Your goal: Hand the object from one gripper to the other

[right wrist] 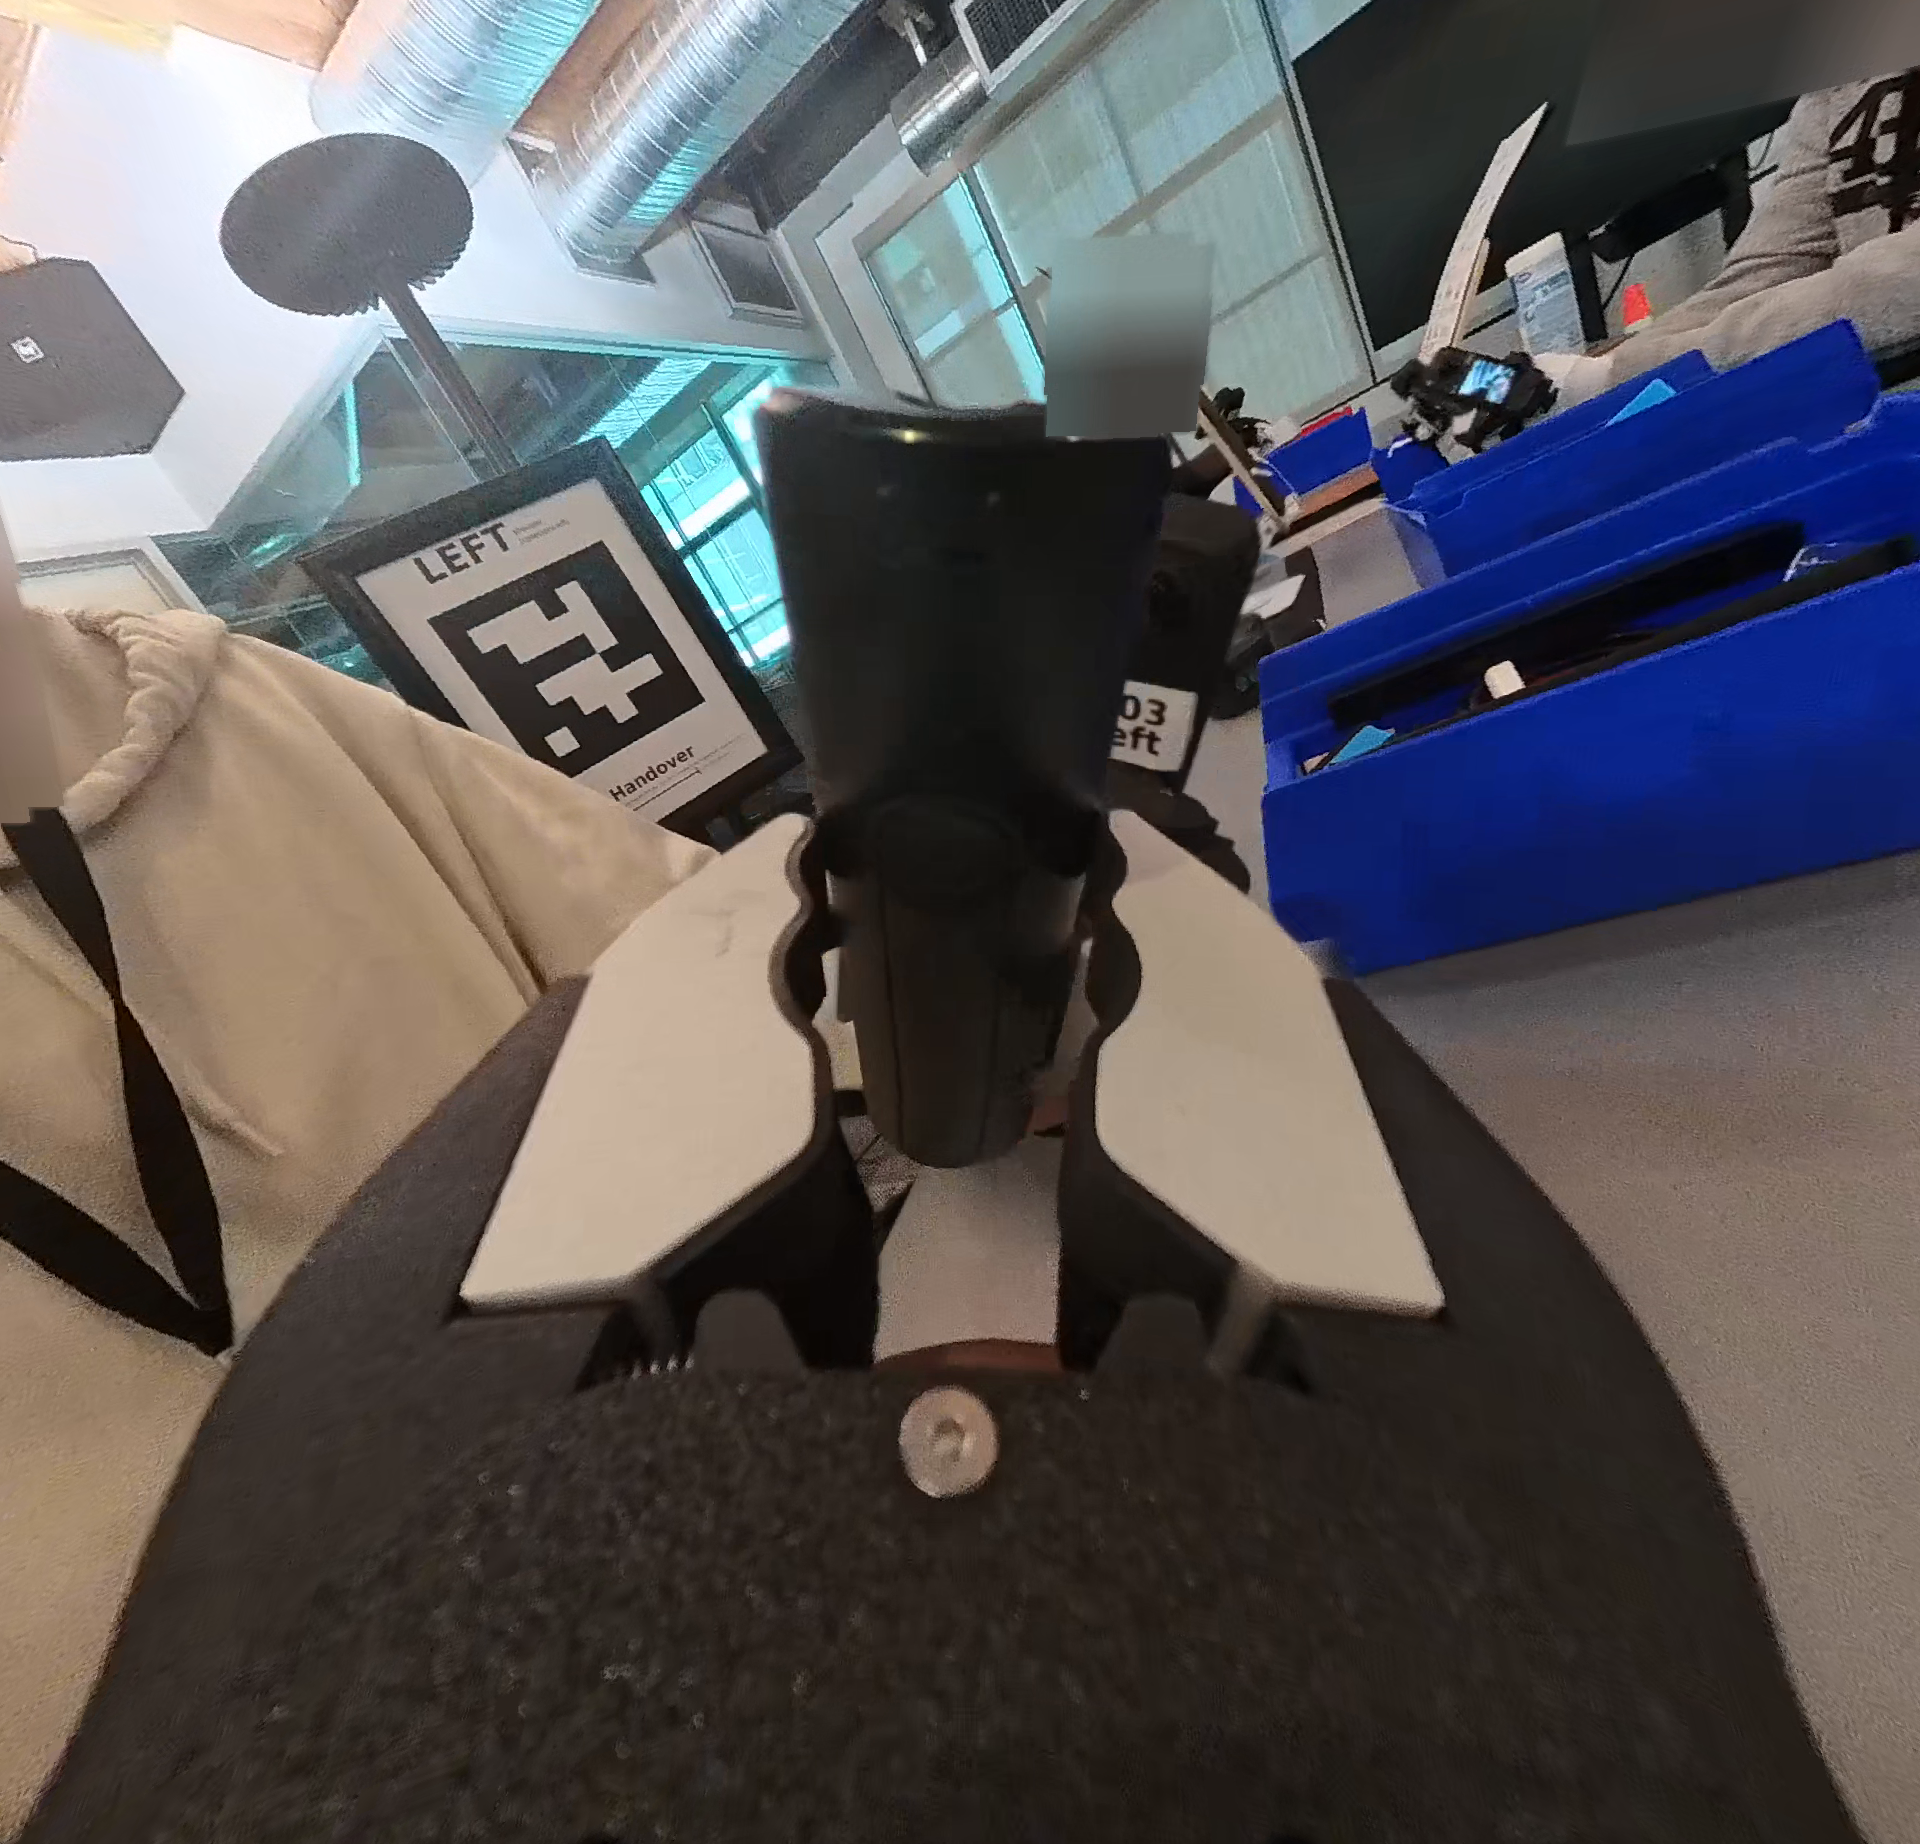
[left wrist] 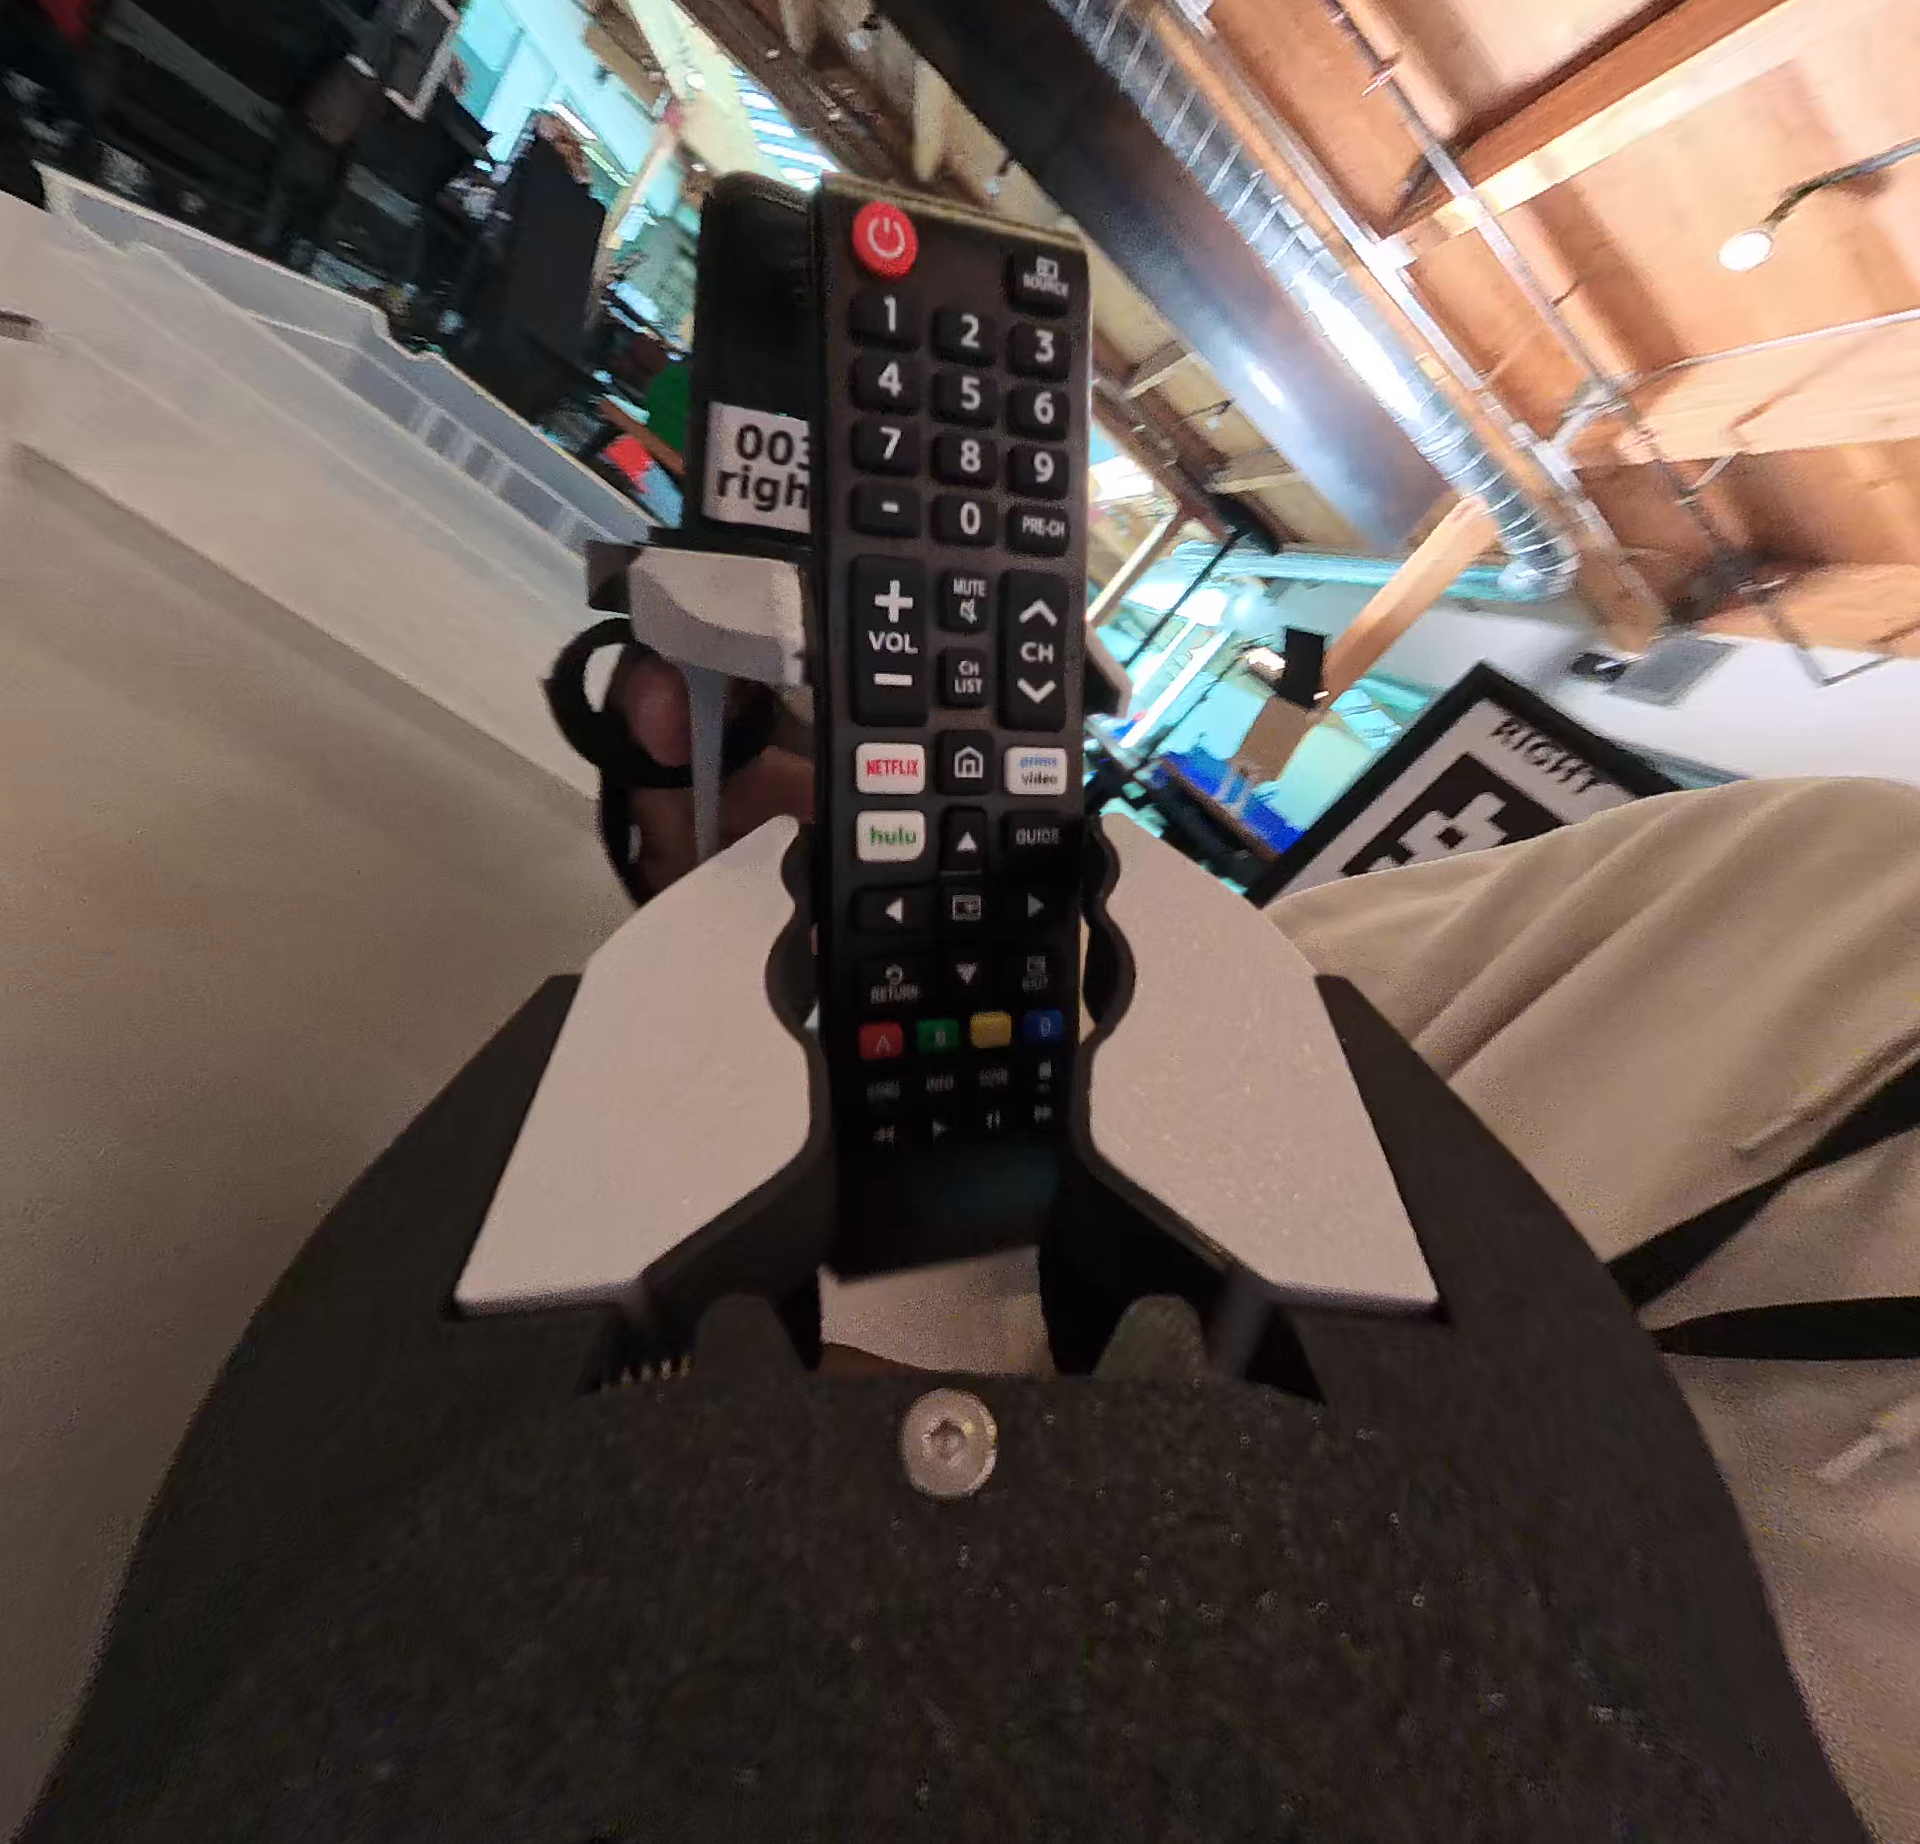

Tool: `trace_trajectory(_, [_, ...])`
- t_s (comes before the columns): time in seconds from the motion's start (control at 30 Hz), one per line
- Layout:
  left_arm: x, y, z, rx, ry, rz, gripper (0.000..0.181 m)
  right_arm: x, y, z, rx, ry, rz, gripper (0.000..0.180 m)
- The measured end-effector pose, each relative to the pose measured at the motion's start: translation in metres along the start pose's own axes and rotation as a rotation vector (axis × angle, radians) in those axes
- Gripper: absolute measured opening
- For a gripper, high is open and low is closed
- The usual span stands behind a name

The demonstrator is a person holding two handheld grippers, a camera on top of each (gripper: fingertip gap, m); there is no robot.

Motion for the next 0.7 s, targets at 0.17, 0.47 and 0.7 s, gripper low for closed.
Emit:
trace_trajectory(0.17, [-0.018,-0.025,0.001,-0.158,0.237,0.248,0.057,0.014,-0.017,0.009,0.036,-0.03,-0.117,0.048])
trace_trajectory(0.47, [-0.031,-0.055,0.01,-0.389,0.673,0.649,0.062,0.032,-0.044,0.037,0.28,0.118,-0.216,0.048])
trace_trajectory(0.7, [-0.006,-0.033,0.004,-0.355,1.048,0.84,0.045,0.024,-0.047,0.059,0.514,0.258,-0.147,0.048])
Point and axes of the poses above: each gripper's, where its closed fingertips meet, y out along the fingers, z out of its top, x = y × z across the jaws, the point moved 2 cm from there along -y, back along the fingers, and after that the axes turned 15 degrees about y, right-handed, at the moved point
